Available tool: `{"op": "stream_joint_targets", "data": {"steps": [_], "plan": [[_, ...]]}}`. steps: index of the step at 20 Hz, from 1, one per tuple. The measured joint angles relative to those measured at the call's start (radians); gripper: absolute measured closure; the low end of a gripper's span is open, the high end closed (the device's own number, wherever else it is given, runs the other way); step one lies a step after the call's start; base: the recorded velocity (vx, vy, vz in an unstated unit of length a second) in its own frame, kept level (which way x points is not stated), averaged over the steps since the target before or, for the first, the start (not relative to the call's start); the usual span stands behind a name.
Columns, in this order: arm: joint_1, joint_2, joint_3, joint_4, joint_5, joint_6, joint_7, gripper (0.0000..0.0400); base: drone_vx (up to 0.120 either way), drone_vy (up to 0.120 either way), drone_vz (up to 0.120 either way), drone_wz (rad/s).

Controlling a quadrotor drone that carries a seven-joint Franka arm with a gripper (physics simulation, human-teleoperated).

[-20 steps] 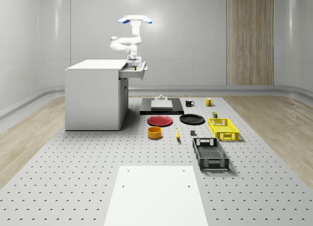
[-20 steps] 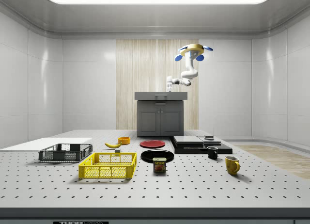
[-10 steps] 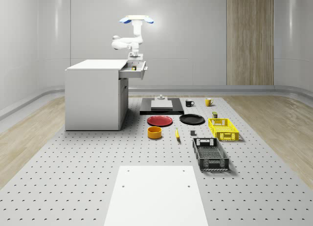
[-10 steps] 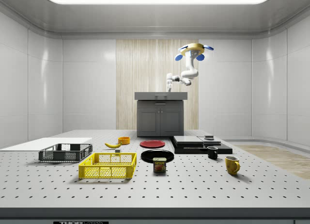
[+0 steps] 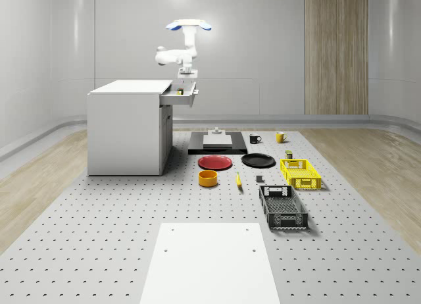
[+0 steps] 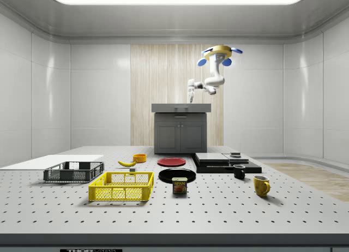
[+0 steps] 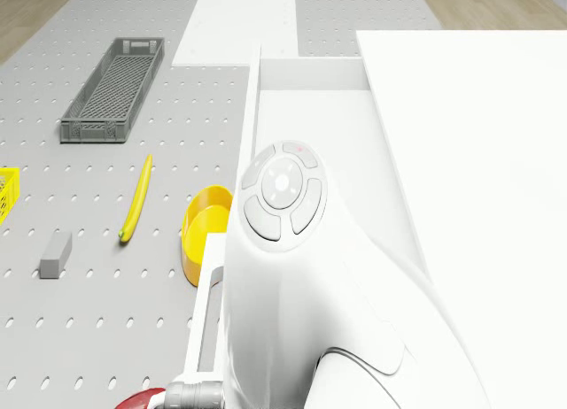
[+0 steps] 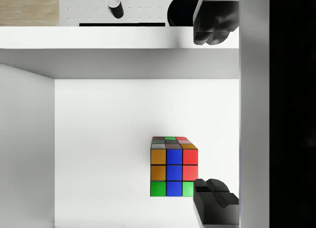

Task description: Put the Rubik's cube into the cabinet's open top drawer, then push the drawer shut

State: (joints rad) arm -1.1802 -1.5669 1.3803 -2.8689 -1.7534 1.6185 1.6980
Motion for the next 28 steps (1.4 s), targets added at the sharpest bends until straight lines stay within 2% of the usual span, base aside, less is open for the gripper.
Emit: {"op": "stream_joint_targets", "data": {"steps": [28], "plan": [[-0.001,-0.007,0.006,-0.001,0.008,0.005,0.001,0.0000,0.000,0.116,0.000,0.000]]}}
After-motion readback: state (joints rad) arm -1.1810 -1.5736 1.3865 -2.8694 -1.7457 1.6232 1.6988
